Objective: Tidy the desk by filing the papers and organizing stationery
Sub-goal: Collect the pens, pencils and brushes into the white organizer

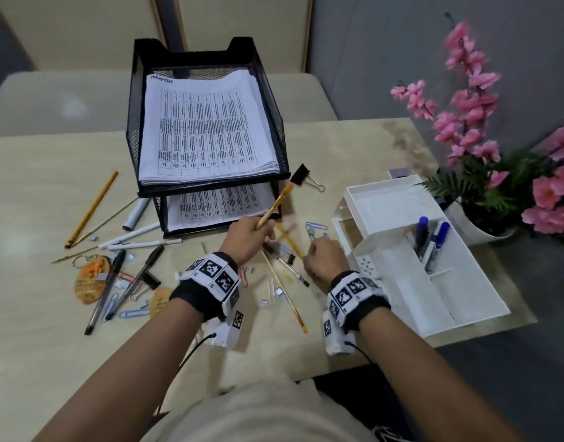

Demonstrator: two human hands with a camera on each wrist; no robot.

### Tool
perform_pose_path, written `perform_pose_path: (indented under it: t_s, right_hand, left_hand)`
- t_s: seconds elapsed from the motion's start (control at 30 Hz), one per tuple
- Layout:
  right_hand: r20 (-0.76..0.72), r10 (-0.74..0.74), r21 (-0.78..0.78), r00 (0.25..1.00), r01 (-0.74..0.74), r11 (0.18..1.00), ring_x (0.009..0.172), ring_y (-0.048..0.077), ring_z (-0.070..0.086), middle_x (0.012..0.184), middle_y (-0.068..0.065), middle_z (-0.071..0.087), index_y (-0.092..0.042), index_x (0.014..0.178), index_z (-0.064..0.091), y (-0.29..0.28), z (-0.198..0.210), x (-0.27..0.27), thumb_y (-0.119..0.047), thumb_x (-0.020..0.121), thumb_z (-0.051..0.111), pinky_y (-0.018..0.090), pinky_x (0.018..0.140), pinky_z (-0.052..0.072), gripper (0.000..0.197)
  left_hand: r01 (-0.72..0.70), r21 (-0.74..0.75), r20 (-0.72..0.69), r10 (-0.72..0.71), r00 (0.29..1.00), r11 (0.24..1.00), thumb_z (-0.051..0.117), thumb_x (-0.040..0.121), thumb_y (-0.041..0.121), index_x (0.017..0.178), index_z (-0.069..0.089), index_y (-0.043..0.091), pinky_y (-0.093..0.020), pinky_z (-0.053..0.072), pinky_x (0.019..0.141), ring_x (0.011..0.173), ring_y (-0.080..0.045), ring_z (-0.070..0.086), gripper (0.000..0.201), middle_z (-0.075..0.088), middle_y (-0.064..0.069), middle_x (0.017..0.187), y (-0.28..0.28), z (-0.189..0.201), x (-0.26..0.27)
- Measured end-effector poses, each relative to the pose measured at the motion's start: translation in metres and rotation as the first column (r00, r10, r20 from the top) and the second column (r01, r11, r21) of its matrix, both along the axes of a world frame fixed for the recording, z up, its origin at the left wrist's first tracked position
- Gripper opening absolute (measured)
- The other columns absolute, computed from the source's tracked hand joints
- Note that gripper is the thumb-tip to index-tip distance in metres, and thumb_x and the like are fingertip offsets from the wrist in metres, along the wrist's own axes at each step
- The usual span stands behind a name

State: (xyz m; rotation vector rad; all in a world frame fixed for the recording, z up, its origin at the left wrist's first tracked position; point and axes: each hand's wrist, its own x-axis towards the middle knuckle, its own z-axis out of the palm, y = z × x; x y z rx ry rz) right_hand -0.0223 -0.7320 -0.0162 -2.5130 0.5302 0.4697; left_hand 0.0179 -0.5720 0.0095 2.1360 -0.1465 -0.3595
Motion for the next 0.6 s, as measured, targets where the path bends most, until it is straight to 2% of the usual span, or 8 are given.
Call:
perform_pose_path:
  t_s: [0.07, 0.13, 0.2, 0.27, 0.3, 0.4, 0.5, 0.6]
  right_hand:
    - [-0.038, 0.062, -0.069, 0.997, -0.065, 0.995, 0.098, 0.038, 0.059, 0.108, 0.024, 0.062, 0.003, 0.095, 0.059, 0.005, -0.006, -0.007, -0.008, 0.078, 0.053, 0.035, 0.077, 0.048, 0.021]
    - [-0.045, 0.071, -0.084, 0.996, -0.074, 0.994, 0.1, 0.037, 0.058, 0.109, 0.023, 0.06, 0.002, 0.096, 0.057, 0.006, -0.004, -0.009, -0.011, 0.079, 0.054, 0.034, 0.076, 0.046, 0.022]
    - [-0.013, 0.013, -0.027, 1.0, -0.013, 1.0, 0.092, 0.033, 0.058, 0.096, 0.019, 0.059, -0.005, 0.079, 0.056, 0.005, 0.001, -0.01, -0.015, 0.078, 0.058, 0.032, 0.072, 0.043, 0.01]
    - [0.068, -0.109, 0.15, 0.992, 0.098, 0.984, 0.074, 0.027, 0.058, 0.076, 0.014, 0.059, -0.011, 0.058, 0.049, 0.0, 0.007, -0.017, -0.012, 0.075, 0.059, 0.032, 0.066, 0.044, 0.02]
    - [0.085, -0.183, 0.296, 0.979, 0.151, 0.943, 0.064, 0.025, 0.057, 0.068, 0.012, 0.06, -0.011, 0.055, 0.05, -0.002, 0.013, -0.024, -0.008, 0.075, 0.059, 0.034, 0.062, 0.045, 0.022]
    - [-0.027, -0.187, 0.658, 0.982, 0.158, 0.736, 0.037, 0.011, 0.047, 0.058, 0.007, 0.063, -0.008, 0.067, 0.055, -0.006, 0.026, -0.044, -0.001, 0.084, 0.056, 0.026, 0.044, 0.037, 0.018]
    - [-0.018, 0.001, 0.718, 1.0, 0.013, 0.696, 0.033, 0.009, 0.046, 0.055, 0.001, 0.064, -0.01, 0.073, 0.053, -0.003, 0.025, -0.046, 0.0, 0.087, 0.058, 0.019, 0.038, 0.035, 0.017]
    - [0.046, -0.034, 0.597, 0.998, 0.0, 0.802, 0.043, 0.011, 0.052, 0.062, 0.011, 0.06, -0.006, 0.075, 0.059, 0.004, 0.015, -0.034, -0.001, 0.084, 0.06, 0.019, 0.042, 0.042, 0.011]
  left_hand:
    - [-0.026, 0.008, -0.067, 0.027, 0.997, 1.0, 0.044, 0.097, 0.026, 0.073, 0.062, 0.012, -0.016, 0.035, 0.047, 0.046, -0.007, 0.047, 0.032, 0.049, 0.003, 0.051, 0.007, -0.003, 0.0]
    - [-0.039, -0.016, -0.148, 0.037, 0.988, 0.999, 0.041, 0.098, 0.026, 0.072, 0.059, 0.012, -0.014, 0.037, 0.04, 0.035, -0.004, 0.048, 0.035, 0.053, -0.002, 0.052, 0.01, -0.006, -0.002]
    - [-0.052, -0.089, -0.271, 0.026, 0.962, 0.995, 0.037, 0.1, 0.024, 0.076, 0.056, 0.009, -0.013, 0.04, 0.036, 0.03, -0.001, 0.051, 0.034, 0.057, -0.005, 0.058, 0.008, -0.008, -0.003]
    - [-0.048, -0.191, -0.415, -0.037, 0.909, 0.98, 0.036, 0.1, 0.022, 0.082, 0.053, 0.004, -0.015, 0.045, 0.038, 0.035, -0.003, 0.058, 0.031, 0.061, -0.01, 0.069, 0.003, -0.007, -0.005]
    - [-0.024, -0.217, -0.462, -0.081, 0.883, 0.976, 0.036, 0.1, 0.022, 0.082, 0.052, 0.003, -0.015, 0.047, 0.039, 0.037, -0.004, 0.06, 0.031, 0.061, -0.011, 0.073, 0.0, -0.007, -0.005]
    - [0.047, -0.237, -0.506, -0.165, 0.847, 0.97, 0.034, 0.101, 0.021, 0.076, 0.049, 0.006, -0.017, 0.052, 0.046, 0.042, -0.006, 0.061, 0.033, 0.059, -0.009, 0.074, -0.012, -0.006, -0.009]
    - [-0.111, -0.322, -0.508, -0.073, 0.858, 0.94, 0.031, 0.101, 0.019, 0.079, 0.047, 0.012, -0.019, 0.051, 0.051, 0.05, -0.009, 0.061, 0.029, 0.063, -0.004, 0.068, -0.023, -0.005, -0.013]
    - [-0.345, -0.403, -0.487, 0.121, 0.865, 0.848, 0.029, 0.101, 0.013, 0.075, 0.04, 0.014, -0.019, 0.049, 0.045, 0.037, -0.008, 0.059, 0.029, 0.059, -0.002, 0.043, -0.021, -0.006, -0.01]
